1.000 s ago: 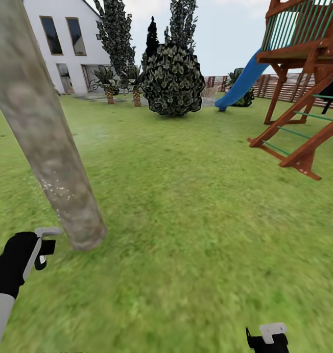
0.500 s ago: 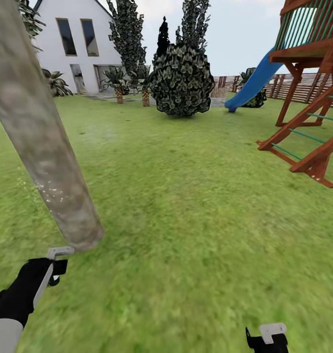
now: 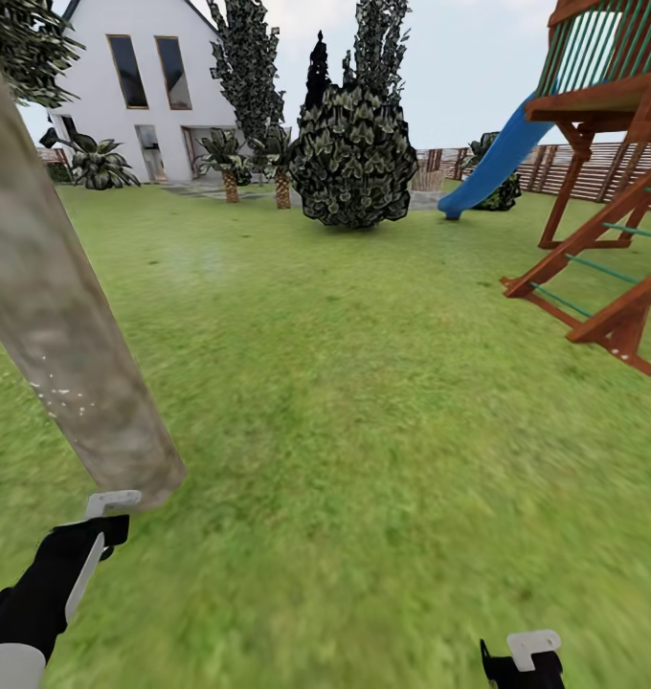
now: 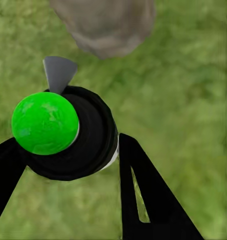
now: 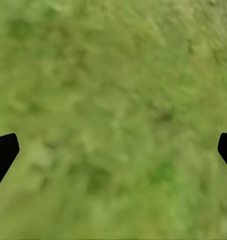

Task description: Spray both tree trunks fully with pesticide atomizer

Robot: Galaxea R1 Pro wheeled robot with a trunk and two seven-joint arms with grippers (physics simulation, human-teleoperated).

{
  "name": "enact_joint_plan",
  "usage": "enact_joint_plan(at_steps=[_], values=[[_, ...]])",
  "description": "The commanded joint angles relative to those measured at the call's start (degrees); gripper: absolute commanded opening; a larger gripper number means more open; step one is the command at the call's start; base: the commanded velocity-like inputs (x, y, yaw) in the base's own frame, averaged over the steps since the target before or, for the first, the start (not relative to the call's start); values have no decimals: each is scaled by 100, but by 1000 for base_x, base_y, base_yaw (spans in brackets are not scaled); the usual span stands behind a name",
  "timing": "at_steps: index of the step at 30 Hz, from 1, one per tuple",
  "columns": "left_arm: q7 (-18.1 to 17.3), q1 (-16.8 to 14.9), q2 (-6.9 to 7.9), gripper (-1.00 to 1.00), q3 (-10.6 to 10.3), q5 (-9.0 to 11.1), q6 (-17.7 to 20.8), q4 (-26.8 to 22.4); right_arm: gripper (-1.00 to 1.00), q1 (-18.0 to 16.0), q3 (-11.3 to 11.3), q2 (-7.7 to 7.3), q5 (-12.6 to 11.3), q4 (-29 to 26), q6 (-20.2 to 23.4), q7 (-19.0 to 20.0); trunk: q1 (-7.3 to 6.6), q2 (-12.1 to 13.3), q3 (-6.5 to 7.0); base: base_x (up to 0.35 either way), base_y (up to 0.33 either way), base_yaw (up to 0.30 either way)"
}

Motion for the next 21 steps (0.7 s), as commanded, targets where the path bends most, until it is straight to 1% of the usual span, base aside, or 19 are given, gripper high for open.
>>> enact_joint_plan(at_steps=[1,3,8,13,16,17,21], values=[[43,0,-51,-100,-4,-53,23,-7,100,-5,-30,1,57,7,-20,-30,3,-2,-5,337,-1,0],[43,1,-114,-100,-3,-58,16,-14,100,-5,-30,2,53,4,-19,-30,3,-2,-5,338,-1,28],[45,2,-122,-100,4,-64,18,-10,100,-5,-30,2,52,4,-20,-31,3,-2,-5,336,0,239],[44,11,-114,-100,80,-64,52,-7,100,-5,-30,8,52,4,-20,-30,3,-2,-5,50,0,275],[32,11,-113,-100,391,-60,56,-10,100,-5,-30,10,52,4,-20,-30,3,-2,-5,2,0,276],[29,11,-115,-100,448,-60,57,-12,100,-5,-30,10,52,4,-20,-30,3,-2,-5,0,0,276],[24,11,-130,-100,489,-34,58,-15,100,-5,-28,10,52,4,-20,-30,3,-2,-5,46,-18,276]])
